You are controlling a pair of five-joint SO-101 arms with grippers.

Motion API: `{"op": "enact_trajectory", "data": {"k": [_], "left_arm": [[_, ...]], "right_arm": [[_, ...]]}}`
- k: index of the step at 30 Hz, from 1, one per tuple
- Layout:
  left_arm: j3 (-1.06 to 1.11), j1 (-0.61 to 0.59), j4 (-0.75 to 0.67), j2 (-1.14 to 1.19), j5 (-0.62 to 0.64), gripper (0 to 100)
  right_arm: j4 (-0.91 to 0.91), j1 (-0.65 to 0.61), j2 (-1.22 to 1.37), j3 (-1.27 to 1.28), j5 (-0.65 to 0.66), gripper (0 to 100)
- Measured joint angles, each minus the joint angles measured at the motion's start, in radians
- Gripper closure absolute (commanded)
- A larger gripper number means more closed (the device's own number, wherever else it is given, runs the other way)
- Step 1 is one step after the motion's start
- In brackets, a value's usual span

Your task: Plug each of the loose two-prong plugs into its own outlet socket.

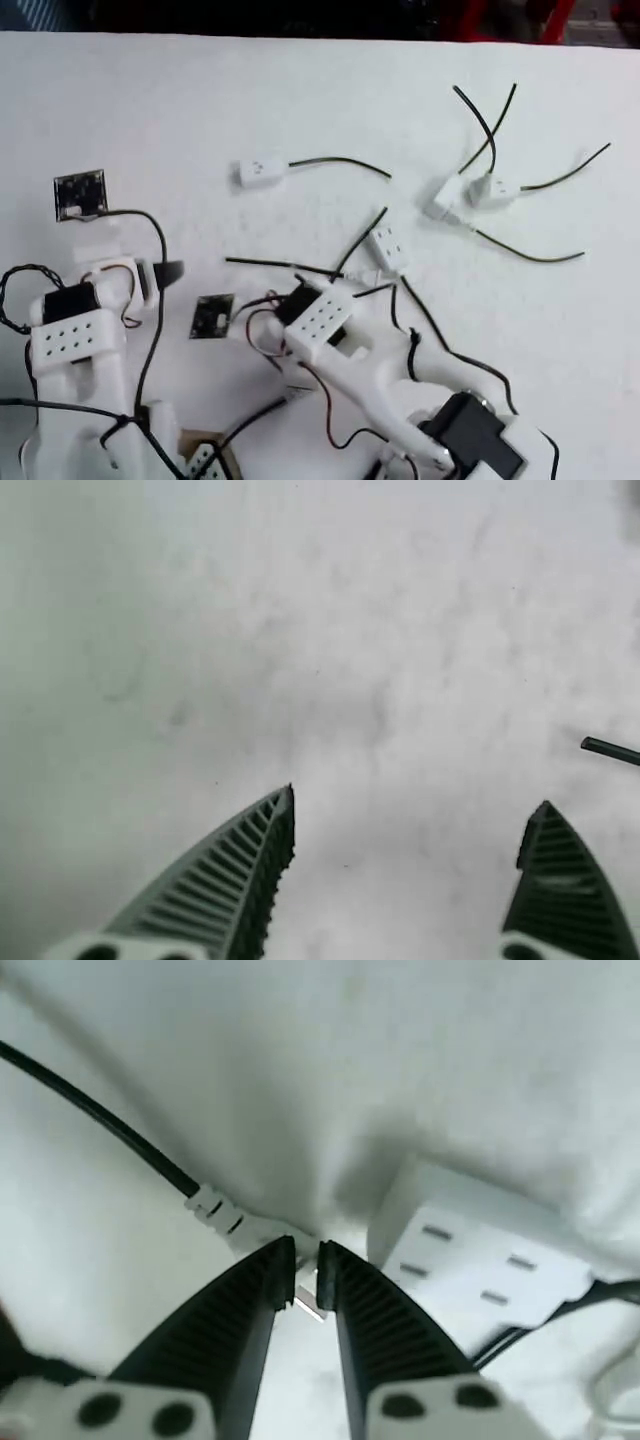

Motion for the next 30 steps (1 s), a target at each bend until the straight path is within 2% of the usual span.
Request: {"op": "enact_trajectory", "data": {"k": [8,18,23,26,30], "left_arm": [[0.000,0.000,0.000,0.000,0.000,65],[0.000,0.000,0.000,0.000,0.000,65],[0.000,0.000,0.000,0.000,0.000,65],[0.000,0.000,0.000,0.000,0.000,65],[0.000,0.000,-0.006,0.000,0.000,65]], "right_arm": [[0.054,0.124,-0.094,0.041,0.000,98.1],[0.066,0.311,-0.519,0.245,0.000,95.7],[0.135,0.318,-0.618,0.244,0.002,79.3],[0.193,0.288,-0.620,0.244,0.002,79.6],[0.212,0.184,-0.620,0.244,0.002,80.2]]}}
